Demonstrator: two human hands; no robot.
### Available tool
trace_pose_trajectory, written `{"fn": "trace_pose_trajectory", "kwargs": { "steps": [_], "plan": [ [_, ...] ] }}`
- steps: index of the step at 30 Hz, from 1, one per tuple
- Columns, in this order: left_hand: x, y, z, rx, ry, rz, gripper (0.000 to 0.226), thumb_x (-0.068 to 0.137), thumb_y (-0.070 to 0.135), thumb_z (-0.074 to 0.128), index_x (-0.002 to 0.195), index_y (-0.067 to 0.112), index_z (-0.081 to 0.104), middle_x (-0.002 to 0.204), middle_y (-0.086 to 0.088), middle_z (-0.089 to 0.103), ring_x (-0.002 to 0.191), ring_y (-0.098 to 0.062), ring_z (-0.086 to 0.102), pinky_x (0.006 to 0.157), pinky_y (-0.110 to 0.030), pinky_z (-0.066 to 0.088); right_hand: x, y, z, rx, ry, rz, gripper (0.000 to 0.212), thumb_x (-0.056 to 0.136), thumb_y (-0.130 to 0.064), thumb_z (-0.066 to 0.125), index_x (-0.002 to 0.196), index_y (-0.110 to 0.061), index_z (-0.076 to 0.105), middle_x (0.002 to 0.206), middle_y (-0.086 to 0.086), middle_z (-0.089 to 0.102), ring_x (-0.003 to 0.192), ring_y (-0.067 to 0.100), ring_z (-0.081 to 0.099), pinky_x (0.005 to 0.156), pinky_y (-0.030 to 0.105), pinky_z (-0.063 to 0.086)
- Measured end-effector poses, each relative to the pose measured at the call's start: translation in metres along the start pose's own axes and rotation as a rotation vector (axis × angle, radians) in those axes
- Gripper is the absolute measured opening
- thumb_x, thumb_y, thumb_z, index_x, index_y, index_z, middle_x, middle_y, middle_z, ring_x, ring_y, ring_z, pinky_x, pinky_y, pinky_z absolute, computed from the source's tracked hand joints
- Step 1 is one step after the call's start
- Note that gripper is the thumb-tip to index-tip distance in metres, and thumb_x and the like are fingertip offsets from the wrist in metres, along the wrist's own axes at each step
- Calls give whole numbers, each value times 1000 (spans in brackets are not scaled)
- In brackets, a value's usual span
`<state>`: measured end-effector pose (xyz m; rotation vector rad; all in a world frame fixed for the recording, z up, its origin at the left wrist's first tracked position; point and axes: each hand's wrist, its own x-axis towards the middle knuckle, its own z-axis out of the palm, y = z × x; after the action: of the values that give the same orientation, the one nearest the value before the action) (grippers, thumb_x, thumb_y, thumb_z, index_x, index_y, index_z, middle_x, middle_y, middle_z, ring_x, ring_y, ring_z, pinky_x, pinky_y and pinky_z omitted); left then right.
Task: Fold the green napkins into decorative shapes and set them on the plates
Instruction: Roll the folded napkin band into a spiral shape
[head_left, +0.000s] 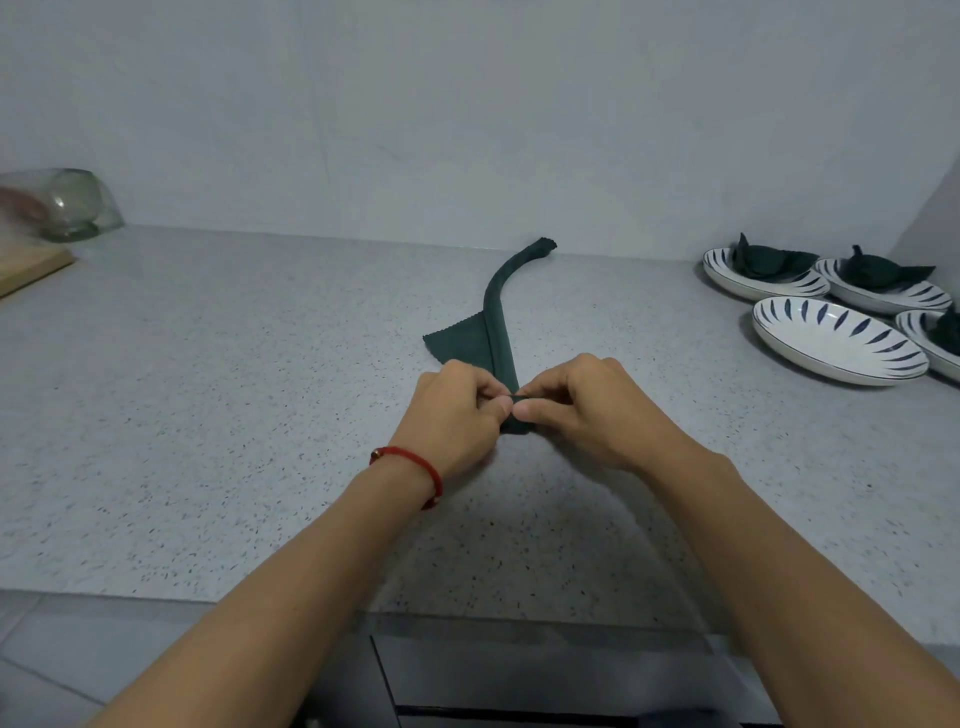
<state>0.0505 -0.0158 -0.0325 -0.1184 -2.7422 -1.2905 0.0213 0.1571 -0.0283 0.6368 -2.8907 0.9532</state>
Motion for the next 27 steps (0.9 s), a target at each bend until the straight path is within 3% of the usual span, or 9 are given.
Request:
{"fn": "trace_pose_trajectory", "kwargs": {
  "steps": [4, 9, 12, 16, 21, 24, 27],
  "plan": [
    [14, 5, -6, 12, -71, -71, 22, 96, 16, 59, 84, 8, 76, 67, -9, 74, 60, -14, 72, 71, -23, 60, -6, -1, 6, 29, 28, -3, 35, 80, -32, 84, 106, -28, 62, 77, -6, 68, 70, 5, 63, 70, 27, 56],
    [20, 7, -7, -34, -76, -106, 12, 97, 16, 59, 92, 13, 70, 70, -11, 74, 57, -16, 72, 53, -16, 54, 0, 3, 7, -12, 69, -49, 22, 85, -31, 79, 102, -26, 67, 77, -8, 65, 73, 5, 60, 66, 21, 49],
    [20, 5, -4, -34, -32, -91, 12, 98, 19, 60, 89, 13, 67, 70, -11, 74, 58, -19, 72, 49, -14, 52, 6, 1, 5, -90, 56, -79, 21, 88, -35, 76, 105, -24, 69, 87, -7, 65, 82, 9, 60, 74, 28, 51],
    [20, 1, -3, -31, -41, -78, 22, 99, 23, 60, 84, 10, 69, 67, -11, 74, 59, -20, 72, 54, -18, 55, 9, 1, 4, -112, 46, -82, 24, 89, -34, 74, 109, -22, 70, 95, -6, 65, 87, 9, 59, 74, 23, 48],
    [24, -4, -5, 18, -33, -48, 36, 102, 25, 55, 76, 7, 72, 63, -9, 72, 57, -18, 71, 61, -21, 56, 17, 1, 2, -109, -11, -75, 17, 93, -35, 69, 103, -22, 72, 87, -6, 70, 82, 8, 62, 74, 30, 52],
    [22, -7, -4, 14, -20, 10, 25, 101, 22, 55, 88, 12, 75, 65, -7, 72, 60, -14, 69, 69, -28, 59, 27, 1, -4, -81, -74, -17, 15, 95, -37, 67, 97, -24, 74, 84, -8, 72, 78, 5, 63, 68, 24, 46],
    [20, -7, -2, -15, 23, 58, 18, 100, 21, 57, 94, 18, 74, 65, -3, 71, 57, -8, 68, 69, -27, 58, 32, 2, -9, -7, -104, 32, 18, 95, -38, 67, 89, -24, 75, 75, -5, 73, 70, 6, 66, 67, 22, 49]
  ]
}}
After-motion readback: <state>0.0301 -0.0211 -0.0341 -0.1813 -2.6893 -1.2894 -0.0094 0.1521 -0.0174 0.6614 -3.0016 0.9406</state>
